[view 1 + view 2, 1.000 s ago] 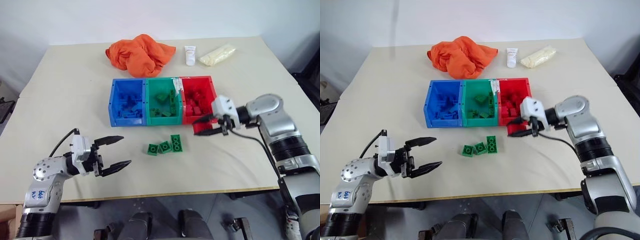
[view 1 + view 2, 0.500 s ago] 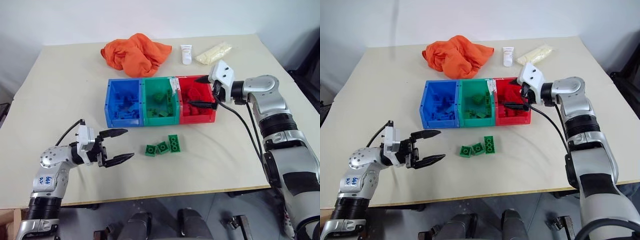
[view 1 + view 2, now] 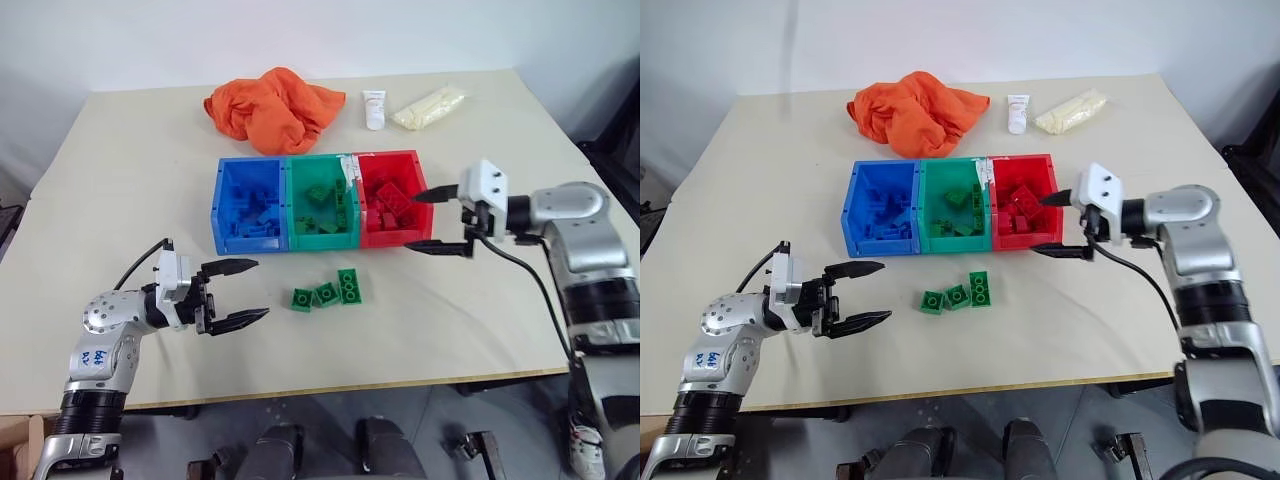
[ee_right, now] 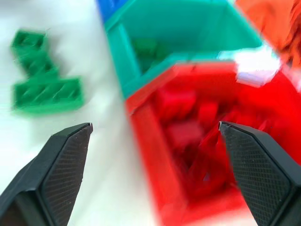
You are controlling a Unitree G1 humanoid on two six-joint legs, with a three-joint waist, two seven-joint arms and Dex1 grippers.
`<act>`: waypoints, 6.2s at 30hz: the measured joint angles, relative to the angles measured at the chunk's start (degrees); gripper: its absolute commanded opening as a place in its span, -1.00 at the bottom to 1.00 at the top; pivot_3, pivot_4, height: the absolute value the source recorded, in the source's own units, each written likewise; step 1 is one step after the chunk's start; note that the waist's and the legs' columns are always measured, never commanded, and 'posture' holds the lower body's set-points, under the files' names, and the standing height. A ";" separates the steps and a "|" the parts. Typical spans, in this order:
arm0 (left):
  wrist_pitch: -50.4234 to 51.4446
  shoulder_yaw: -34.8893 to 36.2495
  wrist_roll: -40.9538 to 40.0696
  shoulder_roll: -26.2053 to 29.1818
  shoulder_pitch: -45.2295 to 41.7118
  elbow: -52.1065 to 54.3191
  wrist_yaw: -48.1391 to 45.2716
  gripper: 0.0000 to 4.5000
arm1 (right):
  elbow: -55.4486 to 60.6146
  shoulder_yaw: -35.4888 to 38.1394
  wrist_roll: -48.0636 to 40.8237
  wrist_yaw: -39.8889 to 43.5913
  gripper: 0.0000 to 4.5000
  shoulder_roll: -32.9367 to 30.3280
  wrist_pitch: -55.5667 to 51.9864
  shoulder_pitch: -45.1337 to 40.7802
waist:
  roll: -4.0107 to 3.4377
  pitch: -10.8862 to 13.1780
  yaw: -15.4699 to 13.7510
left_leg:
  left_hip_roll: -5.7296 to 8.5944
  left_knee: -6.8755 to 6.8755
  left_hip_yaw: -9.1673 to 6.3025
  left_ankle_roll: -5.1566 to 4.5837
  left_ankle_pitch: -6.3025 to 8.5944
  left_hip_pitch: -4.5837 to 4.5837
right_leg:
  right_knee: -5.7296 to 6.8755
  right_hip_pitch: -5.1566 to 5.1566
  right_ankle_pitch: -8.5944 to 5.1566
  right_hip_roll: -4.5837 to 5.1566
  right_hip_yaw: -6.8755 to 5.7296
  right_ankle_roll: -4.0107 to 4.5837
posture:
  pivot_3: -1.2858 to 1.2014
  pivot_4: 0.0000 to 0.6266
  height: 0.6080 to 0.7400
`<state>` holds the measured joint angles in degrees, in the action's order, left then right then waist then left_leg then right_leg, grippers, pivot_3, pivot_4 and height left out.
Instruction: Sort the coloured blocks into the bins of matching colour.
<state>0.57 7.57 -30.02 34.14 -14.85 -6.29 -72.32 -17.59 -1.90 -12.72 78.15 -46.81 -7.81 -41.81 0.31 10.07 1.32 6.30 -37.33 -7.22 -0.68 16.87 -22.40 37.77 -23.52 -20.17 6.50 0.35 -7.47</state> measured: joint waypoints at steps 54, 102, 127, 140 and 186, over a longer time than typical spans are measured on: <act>1.38 4.91 -0.57 0.44 13.81 10.84 3.69 1.00 | -16.76 -15.66 7.60 1.61 0.62 20.75 6.55 -5.41 | 0.00 0.00 -0.84 | -0.04 -0.06 0.11 -0.02 0.04 0.08 | 0.00 0.05 0.01 -0.02 0.01 0.02 | 0.03 -0.52 1.00; -1.75 0.66 0.96 -0.39 -0.07 -1.66 0.21 1.00 | -1.36 -4.09 -1.12 -0.14 0.98 14.50 -3.19 -6.99 | 0.01 -0.01 0.91 | -0.02 -0.04 -0.07 0.02 0.05 -0.01 | 0.09 0.00 0.03 0.05 -0.03 0.04 | 0.03 -0.52 1.00; -2.48 0.87 1.06 0.78 0.15 -4.00 -3.33 1.00 | 20.30 -5.52 -6.00 -1.92 0.98 3.31 -15.75 11.12 | 0.02 0.00 0.14 | -0.08 -0.09 0.18 -0.03 0.10 0.08 | 0.02 0.04 0.02 0.04 0.05 0.05 | 0.03 -0.52 1.00; -0.05 3.17 0.07 0.51 11.19 8.37 2.81 1.00 | 1.26 -18.17 3.23 -1.55 0.98 19.31 -3.36 -0.48 | 0.02 -0.01 0.26 | -0.08 -0.11 0.11 -0.02 0.10 0.09 | 0.03 0.05 0.03 0.03 0.05 0.05 | 0.03 -0.52 1.00; -1.09 2.68 0.49 -1.29 10.27 7.77 5.16 1.00 | -23.93 -4.37 4.49 -12.67 0.98 28.21 12.60 -21.05 | 0.01 -0.01 1.91 | -0.10 0.08 0.03 0.02 0.10 0.11 | 0.18 0.01 0.03 0.03 -0.02 0.06 | 0.03 -0.52 1.00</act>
<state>-0.52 10.25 -29.52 32.85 -4.58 1.48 -67.15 -41.52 -6.27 -8.23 65.48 -18.60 4.79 -62.86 0.32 10.06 3.23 6.20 -37.25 -7.20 -0.66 16.97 -22.28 37.95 -23.51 -20.14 6.53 0.33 -7.41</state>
